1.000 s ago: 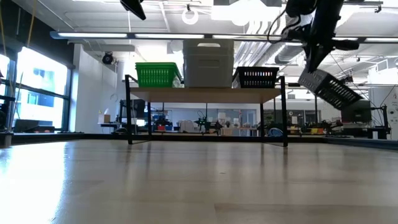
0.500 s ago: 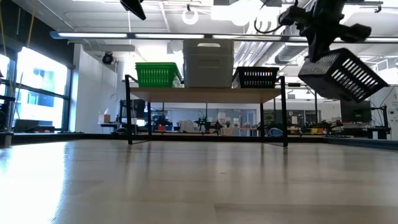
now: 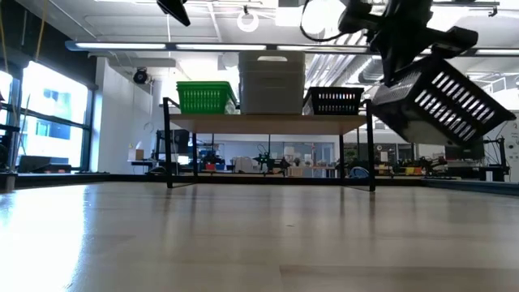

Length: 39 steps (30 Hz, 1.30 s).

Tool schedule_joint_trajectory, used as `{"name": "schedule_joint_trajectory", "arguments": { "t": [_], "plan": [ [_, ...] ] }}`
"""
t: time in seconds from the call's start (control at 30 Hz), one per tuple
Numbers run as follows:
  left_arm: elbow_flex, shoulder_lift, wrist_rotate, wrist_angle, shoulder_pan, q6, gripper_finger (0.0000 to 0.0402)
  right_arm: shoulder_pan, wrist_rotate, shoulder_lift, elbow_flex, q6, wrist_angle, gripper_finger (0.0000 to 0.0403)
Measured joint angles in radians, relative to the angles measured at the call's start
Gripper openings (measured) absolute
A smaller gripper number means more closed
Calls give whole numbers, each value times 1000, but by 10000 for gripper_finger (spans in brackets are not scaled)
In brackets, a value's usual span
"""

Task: Stack baskets on shelf by color
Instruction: Stack the black bin on the black bin on the shelf

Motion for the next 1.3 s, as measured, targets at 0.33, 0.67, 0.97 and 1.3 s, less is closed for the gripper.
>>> {"name": "schedule_joint_trajectory", "arguments": {
  "t": [0.33,0.67,0.97,1.3],
  "plan": [
    [0,0,0,0,0,3,102,24,-19,150,0,22,157,0],
    [0,0,0,0,0,3,102,58,-95,275,0,48,199,0],
    [0,0,0,0,0,3,102,67,-111,322,0,48,182,0],
    [0,0,0,0,0,3,102,66,-86,326,0,38,181,0]
  ]
}}
